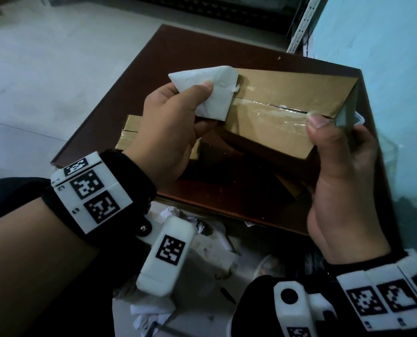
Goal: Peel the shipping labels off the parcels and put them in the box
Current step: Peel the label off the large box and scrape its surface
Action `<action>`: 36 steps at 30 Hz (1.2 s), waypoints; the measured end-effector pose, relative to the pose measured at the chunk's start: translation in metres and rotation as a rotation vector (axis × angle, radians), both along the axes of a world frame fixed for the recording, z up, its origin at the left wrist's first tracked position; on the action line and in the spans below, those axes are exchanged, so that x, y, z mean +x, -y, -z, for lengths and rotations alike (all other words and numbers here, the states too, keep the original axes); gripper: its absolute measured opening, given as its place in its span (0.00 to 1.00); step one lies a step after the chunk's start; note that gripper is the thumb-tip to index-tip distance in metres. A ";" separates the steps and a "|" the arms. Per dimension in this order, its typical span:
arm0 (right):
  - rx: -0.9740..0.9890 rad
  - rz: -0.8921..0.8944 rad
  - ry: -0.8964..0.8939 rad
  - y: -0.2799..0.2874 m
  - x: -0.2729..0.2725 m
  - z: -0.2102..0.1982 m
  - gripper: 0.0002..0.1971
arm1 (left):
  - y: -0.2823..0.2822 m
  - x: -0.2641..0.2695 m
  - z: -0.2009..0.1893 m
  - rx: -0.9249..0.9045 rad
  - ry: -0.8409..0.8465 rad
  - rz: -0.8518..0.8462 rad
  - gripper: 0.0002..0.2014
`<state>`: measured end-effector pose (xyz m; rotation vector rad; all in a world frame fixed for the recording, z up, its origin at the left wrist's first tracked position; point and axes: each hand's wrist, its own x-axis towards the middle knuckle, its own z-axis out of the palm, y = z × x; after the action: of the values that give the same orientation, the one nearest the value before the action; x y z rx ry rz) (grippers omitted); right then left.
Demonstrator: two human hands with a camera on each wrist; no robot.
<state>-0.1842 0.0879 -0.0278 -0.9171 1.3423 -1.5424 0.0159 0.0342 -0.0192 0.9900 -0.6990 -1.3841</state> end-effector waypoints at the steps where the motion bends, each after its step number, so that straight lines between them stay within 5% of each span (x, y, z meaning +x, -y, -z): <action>1: 0.000 -0.005 -0.002 0.000 0.000 0.000 0.56 | 0.000 0.000 0.000 -0.003 0.011 -0.003 0.05; 8: -0.054 -0.021 -0.053 -0.002 0.003 0.001 0.57 | -0.006 -0.002 0.001 -0.105 0.188 0.006 0.04; 11: -0.079 -0.007 -0.076 -0.001 0.004 0.004 0.60 | -0.008 -0.003 0.004 -0.181 0.320 0.049 0.18; 16: -0.097 -0.003 -0.128 0.000 0.005 0.013 0.65 | -0.007 -0.004 0.015 -0.313 0.669 -0.029 0.26; 36: -0.127 -0.028 -0.241 -0.006 0.008 0.013 0.67 | -0.002 -0.003 0.026 -0.318 0.856 -0.328 0.09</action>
<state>-0.1763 0.0940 -0.0413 -1.2272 1.4034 -1.5471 0.0126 0.0358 -0.0448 1.3601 -1.2684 -0.4967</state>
